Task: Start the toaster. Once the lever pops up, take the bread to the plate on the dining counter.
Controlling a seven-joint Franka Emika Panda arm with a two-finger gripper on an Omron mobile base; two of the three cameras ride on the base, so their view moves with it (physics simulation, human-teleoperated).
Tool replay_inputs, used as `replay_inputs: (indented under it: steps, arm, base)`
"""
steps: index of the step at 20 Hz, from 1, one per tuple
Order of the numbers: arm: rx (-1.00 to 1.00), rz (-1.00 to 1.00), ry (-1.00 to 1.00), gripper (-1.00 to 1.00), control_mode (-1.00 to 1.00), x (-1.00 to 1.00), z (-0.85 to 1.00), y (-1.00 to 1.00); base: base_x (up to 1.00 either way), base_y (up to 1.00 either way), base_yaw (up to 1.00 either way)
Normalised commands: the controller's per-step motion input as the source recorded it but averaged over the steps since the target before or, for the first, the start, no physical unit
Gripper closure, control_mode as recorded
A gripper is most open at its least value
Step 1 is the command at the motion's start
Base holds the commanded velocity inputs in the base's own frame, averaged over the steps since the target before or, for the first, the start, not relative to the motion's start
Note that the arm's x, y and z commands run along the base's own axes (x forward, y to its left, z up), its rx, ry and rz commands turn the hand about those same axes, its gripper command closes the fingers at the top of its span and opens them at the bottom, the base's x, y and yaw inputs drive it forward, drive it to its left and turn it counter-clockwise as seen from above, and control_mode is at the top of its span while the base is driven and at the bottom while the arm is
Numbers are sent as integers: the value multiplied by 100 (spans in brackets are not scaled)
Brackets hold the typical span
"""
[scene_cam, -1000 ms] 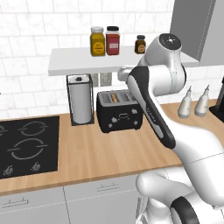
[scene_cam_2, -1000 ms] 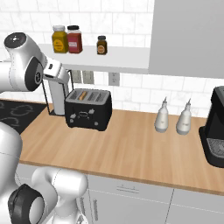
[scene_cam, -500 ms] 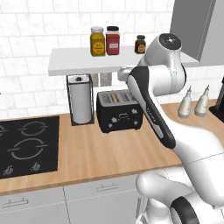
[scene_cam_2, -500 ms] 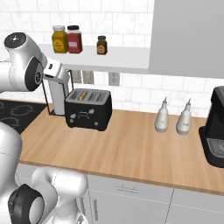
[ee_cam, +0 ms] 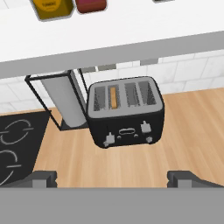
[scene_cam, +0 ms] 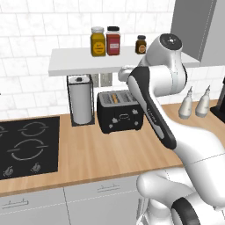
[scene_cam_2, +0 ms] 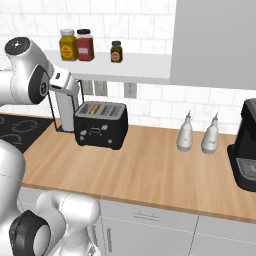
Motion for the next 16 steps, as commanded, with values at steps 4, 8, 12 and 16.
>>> replay_inputs:
  steps: [4, 8, 12, 16]
  arm:
    - [0, 0, 0, -100, -100, 0, 0, 0]
    - [0, 0, 0, -100, -100, 0, 0, 0]
    - [0, 0, 0, -100, -100, 0, 0, 0]
    - [0, 0, 0, -100, -100, 0, 0, 0]
  base:
    - [0, 0, 0]
    - [0, 0, 0]
    - [0, 0, 0]
    - [0, 0, 0]
